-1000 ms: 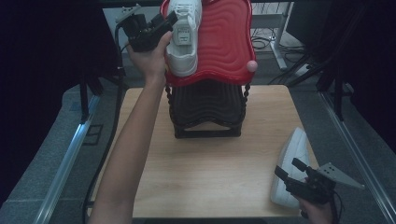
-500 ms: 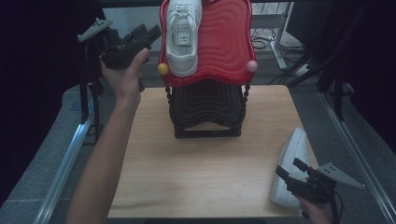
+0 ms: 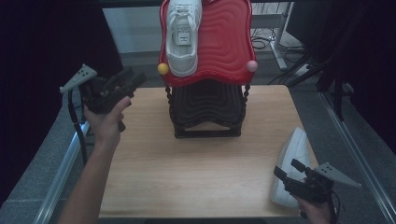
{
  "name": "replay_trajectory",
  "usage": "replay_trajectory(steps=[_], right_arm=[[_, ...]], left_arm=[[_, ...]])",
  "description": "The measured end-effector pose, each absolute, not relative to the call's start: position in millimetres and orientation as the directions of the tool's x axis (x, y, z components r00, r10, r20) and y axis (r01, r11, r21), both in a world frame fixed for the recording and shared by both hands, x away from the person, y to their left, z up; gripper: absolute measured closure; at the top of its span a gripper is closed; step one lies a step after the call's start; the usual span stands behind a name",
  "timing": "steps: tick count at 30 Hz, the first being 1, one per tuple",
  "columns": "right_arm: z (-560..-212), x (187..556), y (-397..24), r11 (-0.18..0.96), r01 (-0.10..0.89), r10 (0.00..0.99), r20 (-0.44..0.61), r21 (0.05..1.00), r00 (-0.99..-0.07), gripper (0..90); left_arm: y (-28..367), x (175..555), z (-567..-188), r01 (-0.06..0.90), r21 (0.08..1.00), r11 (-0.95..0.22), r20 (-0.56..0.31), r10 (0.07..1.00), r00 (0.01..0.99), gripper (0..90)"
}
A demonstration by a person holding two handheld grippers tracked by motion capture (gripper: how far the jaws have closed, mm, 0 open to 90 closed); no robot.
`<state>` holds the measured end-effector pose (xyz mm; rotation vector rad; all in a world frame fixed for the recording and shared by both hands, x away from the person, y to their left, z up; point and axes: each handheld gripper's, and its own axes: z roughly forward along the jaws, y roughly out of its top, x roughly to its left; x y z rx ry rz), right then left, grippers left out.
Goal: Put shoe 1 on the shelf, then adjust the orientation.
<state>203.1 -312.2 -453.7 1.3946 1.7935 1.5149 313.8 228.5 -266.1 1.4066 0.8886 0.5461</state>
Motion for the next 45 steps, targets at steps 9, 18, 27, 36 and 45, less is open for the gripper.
replay_trajectory(steps=[9,18,27,36,45], right_arm=[[-455,204,-316,-0.096,0.427,0.864,0.288,0.899,-0.412,18.7],[-456,204,-317,-0.101,0.428,0.864,0.293,0.898,-0.41,18.7],[-458,205,-319,-0.1,0.435,0.866,0.293,0.895,-0.405,18.7],[-460,206,-319,-0.094,0.44,0.869,0.289,0.893,-0.402,19.1],[-460,195,-338,-0.098,0.421,0.883,0.273,0.902,-0.381,23.2]], left_arm=[[241,291,-335,0.259,0.963,0.071,-0.213,0.79,0.575,42.8],[236,271,-391,0.328,0.945,-0.003,-0.202,0.783,0.589,42.6],[236,255,-425,0.367,0.93,-0.008,-0.231,0.765,0.602,42.6],[235,245,-440,0.385,0.92,-0.067,-0.204,0.758,0.62,42.7],[221,246,-449,0.399,0.911,-0.105,-0.198,0.737,0.646,42.1]])
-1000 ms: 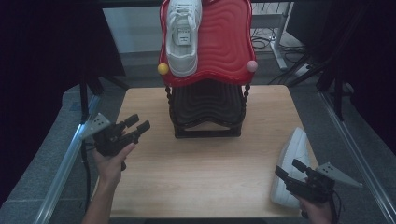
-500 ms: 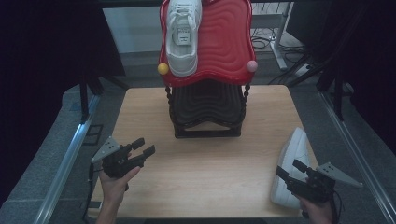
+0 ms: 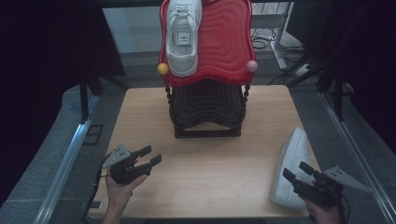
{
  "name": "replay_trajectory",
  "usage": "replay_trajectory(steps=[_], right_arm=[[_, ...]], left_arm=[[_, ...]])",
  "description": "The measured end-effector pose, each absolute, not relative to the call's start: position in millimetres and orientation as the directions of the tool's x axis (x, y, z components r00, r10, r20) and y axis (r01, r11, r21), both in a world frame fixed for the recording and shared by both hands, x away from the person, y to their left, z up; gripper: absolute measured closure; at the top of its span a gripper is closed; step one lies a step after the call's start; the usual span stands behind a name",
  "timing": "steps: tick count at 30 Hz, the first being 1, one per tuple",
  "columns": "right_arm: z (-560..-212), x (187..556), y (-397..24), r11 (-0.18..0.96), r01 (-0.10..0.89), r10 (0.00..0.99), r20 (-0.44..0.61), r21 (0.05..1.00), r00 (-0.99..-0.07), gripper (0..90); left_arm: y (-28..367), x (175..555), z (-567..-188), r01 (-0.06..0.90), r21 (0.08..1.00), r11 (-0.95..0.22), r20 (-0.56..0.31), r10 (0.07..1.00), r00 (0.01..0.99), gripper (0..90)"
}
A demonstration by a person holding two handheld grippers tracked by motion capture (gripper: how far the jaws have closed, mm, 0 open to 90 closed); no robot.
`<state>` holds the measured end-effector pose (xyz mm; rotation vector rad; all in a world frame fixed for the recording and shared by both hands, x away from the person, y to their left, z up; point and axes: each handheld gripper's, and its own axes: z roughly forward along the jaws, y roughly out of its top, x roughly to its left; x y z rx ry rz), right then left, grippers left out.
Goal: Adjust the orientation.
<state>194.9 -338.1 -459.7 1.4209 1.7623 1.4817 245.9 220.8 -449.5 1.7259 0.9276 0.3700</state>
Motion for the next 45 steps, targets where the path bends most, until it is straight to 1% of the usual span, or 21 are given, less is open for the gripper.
replay_trajectory(steps=[6,9,12,13,16,18,20,21,23,24,26,28,30,32,35,38,45], right_arm=[[-469,179,-365,-0.116,0.437,0.899,0.282,0.892,-0.335,23.4],[-482,165,-382,-0.143,0.454,0.903,0.304,0.879,-0.304,22.7],[-496,150,-397,-0.165,0.481,0.906,0.325,0.861,-0.271,20.0],[-500,146,-401,-0.171,0.488,0.906,0.331,0.856,-0.263,20.0],[-507,139,-407,-0.159,0.513,0.906,0.331,0.844,-0.264,20.7],[-510,139,-408,-0.136,0.526,0.906,0.32,0.84,-0.278,25.9],[-513,140,-408,-0.118,0.536,0.906,0.312,0.836,-0.287,31.2],[-515,140,-407,-0.114,0.535,0.907,0.308,0.837,-0.288,37.2],[-517,142,-407,-0.102,0.542,0.903,0.306,0.834,-0.301,45.6],[-518,143,-406,-0.087,0.545,0.904,0.295,0.834,-0.308,51.3],[-520,145,-405,-0.066,0.552,0.904,0.285,0.831,-0.32,60.7],[-521,147,-404,-0.051,0.56,0.898,0.284,0.827,-0.337,70.7],[-520,151,-402,-0.042,0.558,0.895,0.279,0.829,-0.347,78.6],[-518,155,-399,-0.026,0.553,0.89,0.271,0.833,-0.367,84.4],[-514,162,-394,-0.013,0.544,0.883,0.265,0.839,-0.388,89.8],[-511,168,-389,0.015,0.547,0.884,0.244,0.837,-0.399,90.0],[-505,176,-379,0.034,0.538,0.878,0.233,0.842,-0.419,90.0]], left_arm=[[212,249,-459,0.413,0.897,-0.157,-0.184,0.716,0.673,40.2],[206,251,-464,0.426,0.886,-0.186,-0.179,0.71,0.681,39.6],[203,252,-468,0.436,0.878,-0.198,-0.18,0.708,0.683,39.4],[202,253,-469,0.444,0.873,-0.204,-0.184,0.704,0.686,39.4],[207,256,-475,0.475,0.865,-0.16,-0.247,0.688,0.682,39.0],[211,256,-479,0.481,0.859,-0.174,-0.229,0.709,0.667,38.8],[216,256,-480,0.484,0.86,-0.159,-0.241,0.71,0.661,38.9],[218,256,-480,0.486,0.86,-0.155,-0.242,0.714,0.657,38.9],[222,256,-482,0.49,0.859,-0.148,-0.247,0.718,0.65,38.9],[223,256,-482,0.493,0.858,-0.144,-0.251,0.719,0.648,39.0],[223,256,-483,0.493,0.855,-0.163,-0.232,0.728,0.645,39.0],[222,256,-485,0.495,0.852,-0.17,-0.232,0.725,0.648,39.0],[220,257,-486,0.498,0.85,-0.173,-0.234,0.722,0.651,39.0],[219,258,-487,0.502,0.847,-0.176,-0.236,0.722,0.65,39.0],[219,258,-487,0.503,0.846,-0.179,-0.232,0.724,0.649,39.1],[220,257,-486,0.501,0.848,-0.175,-0.233,0.725,0.648,39.1],[224,256,-484,0.497,0.852,-0.166,-0.231,0.731,0.642,39.2]])
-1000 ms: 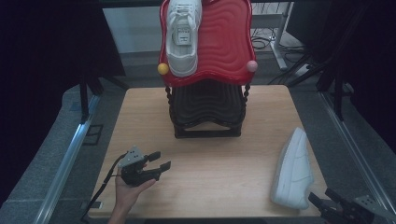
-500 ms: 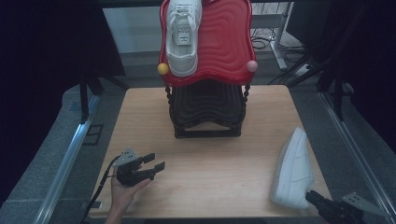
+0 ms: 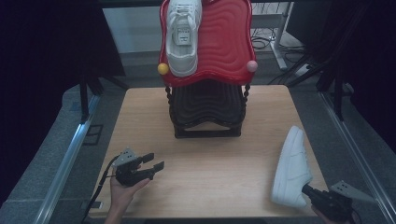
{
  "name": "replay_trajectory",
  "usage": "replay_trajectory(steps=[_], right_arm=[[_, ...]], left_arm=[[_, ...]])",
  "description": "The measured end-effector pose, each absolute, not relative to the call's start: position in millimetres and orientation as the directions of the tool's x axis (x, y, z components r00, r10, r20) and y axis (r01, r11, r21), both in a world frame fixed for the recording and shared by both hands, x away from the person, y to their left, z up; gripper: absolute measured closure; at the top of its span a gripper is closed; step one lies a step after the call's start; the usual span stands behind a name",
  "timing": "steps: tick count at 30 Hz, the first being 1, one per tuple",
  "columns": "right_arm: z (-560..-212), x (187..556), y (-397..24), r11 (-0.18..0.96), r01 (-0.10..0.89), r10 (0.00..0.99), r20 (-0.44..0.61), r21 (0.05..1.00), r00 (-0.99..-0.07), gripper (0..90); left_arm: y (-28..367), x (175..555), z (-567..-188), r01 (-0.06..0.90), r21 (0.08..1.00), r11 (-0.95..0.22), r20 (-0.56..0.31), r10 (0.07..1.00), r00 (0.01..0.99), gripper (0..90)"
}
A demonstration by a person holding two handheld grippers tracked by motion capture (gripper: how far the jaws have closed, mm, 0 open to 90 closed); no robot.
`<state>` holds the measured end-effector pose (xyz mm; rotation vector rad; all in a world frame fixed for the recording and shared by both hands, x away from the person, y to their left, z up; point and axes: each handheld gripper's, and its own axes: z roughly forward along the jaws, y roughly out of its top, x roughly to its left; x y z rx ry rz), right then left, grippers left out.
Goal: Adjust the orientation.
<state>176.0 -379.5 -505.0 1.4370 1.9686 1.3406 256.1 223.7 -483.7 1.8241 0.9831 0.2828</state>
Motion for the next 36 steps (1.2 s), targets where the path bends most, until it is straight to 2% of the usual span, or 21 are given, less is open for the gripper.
replay_trajectory(steps=[14,17,19,23,31,36], right_arm=[[-485,223,-323,0.107,0.519,0.843,0.199,0.848,-0.499,90.0],[-478,236,-301,0.169,0.513,0.851,0.139,0.841,-0.507,90.0],[-477,242,-291,0.143,0.515,0.826,0.184,0.845,-0.532,90.0],[-475,251,-271,0.167,0.509,0.815,0.173,0.844,-0.554,90.0],[-467,236,-278,0.111,0.487,0.815,0.201,0.866,-0.544,90.0],[-449,214,-267,0.125,0.439,0.776,0.188,0.89,-0.602,90.0]], left_arm=[[225,255,-483,0.497,0.851,-0.168,-0.229,0.733,0.64,39.3],[225,255,-483,0.497,0.851,-0.168,-0.228,0.735,0.638,39.3],[226,254,-483,0.497,0.851,-0.17,-0.225,0.737,0.638,39.2],[227,253,-482,0.491,0.853,-0.176,-0.216,0.738,0.639,39.3],[226,253,-483,0.492,0.852,-0.178,-0.216,0.737,0.641,39.3],[226,253,-483,0.494,0.851,-0.178,-0.219,0.735,0.641,39.3]])
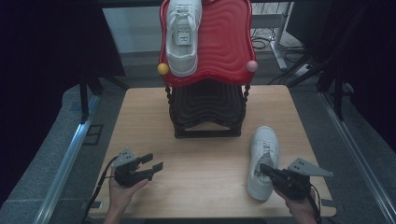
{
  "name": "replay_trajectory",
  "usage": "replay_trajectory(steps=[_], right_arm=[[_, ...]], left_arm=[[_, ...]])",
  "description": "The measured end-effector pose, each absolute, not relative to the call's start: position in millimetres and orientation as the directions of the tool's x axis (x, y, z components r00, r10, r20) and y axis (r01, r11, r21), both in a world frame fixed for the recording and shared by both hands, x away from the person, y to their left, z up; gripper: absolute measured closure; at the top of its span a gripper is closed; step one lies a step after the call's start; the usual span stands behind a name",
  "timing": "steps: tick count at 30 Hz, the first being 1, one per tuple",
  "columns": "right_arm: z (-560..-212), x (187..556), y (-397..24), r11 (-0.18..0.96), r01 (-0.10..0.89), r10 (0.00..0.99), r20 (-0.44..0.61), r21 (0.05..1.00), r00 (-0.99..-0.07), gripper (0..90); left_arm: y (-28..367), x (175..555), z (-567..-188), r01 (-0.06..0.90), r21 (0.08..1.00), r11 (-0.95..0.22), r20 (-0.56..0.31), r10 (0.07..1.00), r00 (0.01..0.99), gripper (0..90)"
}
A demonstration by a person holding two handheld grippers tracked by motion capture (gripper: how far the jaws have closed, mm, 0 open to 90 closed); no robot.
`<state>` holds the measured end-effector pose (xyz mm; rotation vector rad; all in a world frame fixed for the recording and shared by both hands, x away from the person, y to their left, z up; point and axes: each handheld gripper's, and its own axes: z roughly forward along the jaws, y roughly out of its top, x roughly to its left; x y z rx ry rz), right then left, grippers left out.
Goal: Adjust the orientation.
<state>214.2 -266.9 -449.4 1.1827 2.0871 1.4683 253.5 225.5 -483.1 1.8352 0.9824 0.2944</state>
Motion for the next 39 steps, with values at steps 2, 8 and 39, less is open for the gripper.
replay_trajectory(steps=[2,8,39], right_arm=[[-448,209,-257,0.156,0.425,0.763,0.164,0.892,-0.625,90.0],[-461,205,-227,0.231,0.458,0.763,0.132,0.858,-0.633,90.0],[-477,190,-289,0.208,0.508,0.867,0.083,0.836,-0.492,90.0]], left_arm=[[225,253,-483,0.493,0.852,-0.177,-0.219,0.734,0.643,39.3],[227,253,-482,0.49,0.853,-0.176,-0.219,0.733,0.644,39.3],[230,252,-480,0.487,0.854,-0.18,-0.215,0.731,0.647,39.1]])
